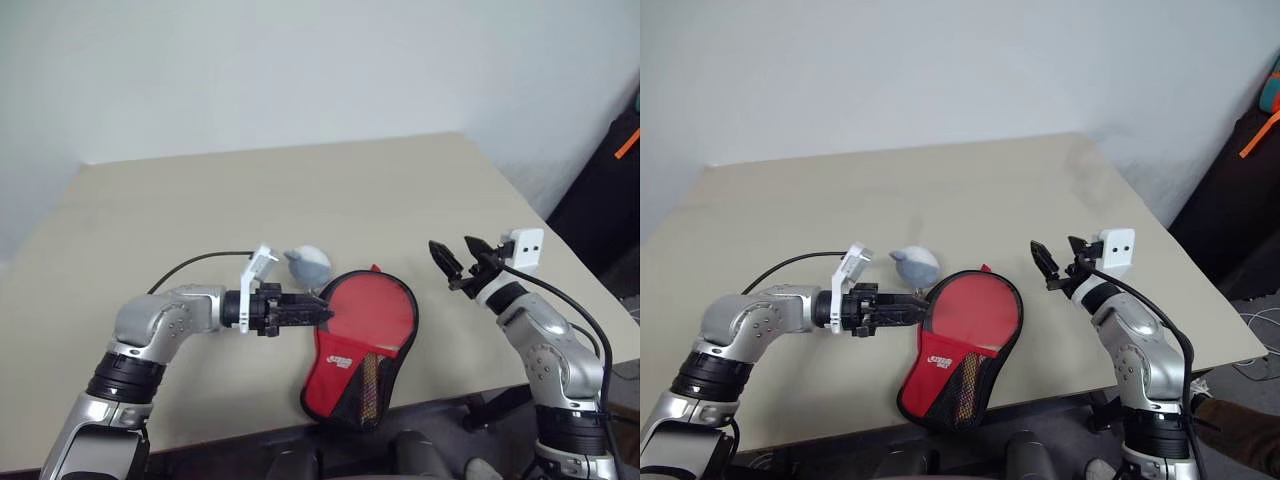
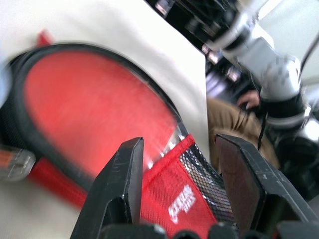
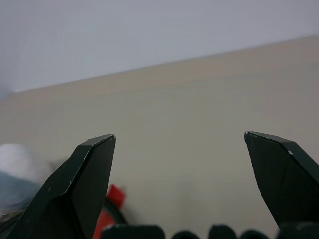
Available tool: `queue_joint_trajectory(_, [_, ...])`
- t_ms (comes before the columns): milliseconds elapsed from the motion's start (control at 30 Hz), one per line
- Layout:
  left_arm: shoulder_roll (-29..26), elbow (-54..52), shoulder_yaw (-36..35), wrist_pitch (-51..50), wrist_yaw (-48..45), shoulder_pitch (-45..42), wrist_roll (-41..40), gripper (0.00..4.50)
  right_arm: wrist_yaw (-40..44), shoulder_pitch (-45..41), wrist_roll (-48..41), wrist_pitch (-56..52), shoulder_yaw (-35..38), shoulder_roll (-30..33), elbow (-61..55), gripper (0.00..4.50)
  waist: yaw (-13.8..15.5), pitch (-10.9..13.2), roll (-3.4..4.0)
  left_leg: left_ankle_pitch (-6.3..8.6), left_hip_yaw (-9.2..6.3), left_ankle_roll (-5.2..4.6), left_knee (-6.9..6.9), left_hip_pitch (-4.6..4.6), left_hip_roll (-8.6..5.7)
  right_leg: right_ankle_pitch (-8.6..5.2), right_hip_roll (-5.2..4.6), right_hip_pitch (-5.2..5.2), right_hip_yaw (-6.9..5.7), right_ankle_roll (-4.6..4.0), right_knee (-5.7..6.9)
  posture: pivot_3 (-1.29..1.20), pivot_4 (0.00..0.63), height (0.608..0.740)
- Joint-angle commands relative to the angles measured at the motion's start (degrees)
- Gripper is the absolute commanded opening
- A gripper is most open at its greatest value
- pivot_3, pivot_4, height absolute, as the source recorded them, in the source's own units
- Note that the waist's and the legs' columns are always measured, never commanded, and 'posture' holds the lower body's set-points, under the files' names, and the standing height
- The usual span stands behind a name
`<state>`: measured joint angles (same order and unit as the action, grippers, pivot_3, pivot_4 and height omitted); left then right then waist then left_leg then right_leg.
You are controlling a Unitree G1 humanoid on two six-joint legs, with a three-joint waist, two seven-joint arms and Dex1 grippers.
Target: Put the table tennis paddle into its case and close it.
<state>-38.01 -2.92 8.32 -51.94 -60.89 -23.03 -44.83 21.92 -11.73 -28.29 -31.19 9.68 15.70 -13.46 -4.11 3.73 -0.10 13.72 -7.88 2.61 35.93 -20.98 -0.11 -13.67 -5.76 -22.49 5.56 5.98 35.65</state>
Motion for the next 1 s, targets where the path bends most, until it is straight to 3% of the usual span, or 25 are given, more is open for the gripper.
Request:
queue_joint_trajectory(33, [3.74, -1.65, 3.82, 9.73, 2.41, 1.21, 8.51, 2.35, 3.66, -4.47, -3.18, -3.43, -2.37, 0.73, 0.23, 4.5, 0.01, 0.0, 0.0, 0.0, 0.01, 0.0, 0.0, 0.01, 0.0, 0.01, 0.0, 0.0, 0.0, 0.01, 0.0, 0.0, 0.0, 0.74])
queue_joint_trajectory(167, [4.63, 0.52, 11.69, 16.87, 3.95, 2.57, 19.88, 2.35, 4.79, -7.87, -3.16, -6.49, -4.93, 0.55, 3.35, 4.5, 0.02, 0.0, -0.01, 0.0, 0.0, 0.0, 0.01, 0.01, 0.0, 0.03, 0.01, 0.02, 0.0, 0.05, 0.0, 0.0, 0.0, 0.74])
queue_joint_trajectory(300, [8.78, 0.7, 10.46, 18.63, 6.54, 4.89, 20.5, 2.35, 5.83, -10.46, -2.77, -9.54, -8.8, -0.18, 4.14, 4.5, 0.11, -0.02, 0.01, 0.0, 0.0, -0.01, 0.04, 0.01, -0.03, 0.03, -0.02, 0.06, 0.0, 0.05, -0.01, 0.0, 0.0, 0.74])
queue_joint_trajectory(433, [8.5, 0.79, 9.4, 18.5, 6.76, 6.15, 21.44, 2.35, 4.21, -14.66, 0.5, -10.33, -12.15, -1.76, 8.47, 4.5, 0.03, -0.03, -0.02, -0.01, -0.05, -0.01, 0.08, 0.03, -0.02, 0.04, 0.0, 0.06, -0.02, 0.06, 0.03, 0.0, 0.0, 0.74])
queue_joint_trajectory(533, [7.39, 1.53, 9.84, 20.03, 6.76, 7.21, 23.41, 2.35, 8.43, -19.01, 1.85, -10.91, -16.13, -1.58, 13.01, 4.5, -0.03, -0.04, 0.0, -0.01, -0.05, -0.01, 0.06, 0.06, -0.01, 0.04, 0.02, 0.07, -0.02, 0.06, 0.05, 0.0, 0.0, 0.74])
queue_joint_trajectory(833, [8.82, 3.36, 12.01, 22.9, 8.61, 8.88, 28.05, 2.35, 14.87, -32.61, 11.05, -0.34, -22.97, -7.85, 36.56, 4.5, -0.05, -0.1, 0.03, -0.01, -0.09, -0.01, 0.05, 0.23, 0.0, 0.05, 0.05, 0.25, -0.04, 0.07, 0.08, 0.0, 0.0, 0.74])
queue_joint_trajectory(1000, [10.11, 3.33, 11.89, 22.81, 9.63, 9.23, 28.89, 2.35, 18.87, -36.14, 13.28, 1.19, -24.16, -10.43, 44.12, 4.5, -0.01, -0.14, 0.09, -0.01, -0.14, -0.01, 0.05, 0.3, 0.0, 0.05, 0.06, 0.31, -0.07, 0.07, 0.11, 0.0, 0.0, 0.74])
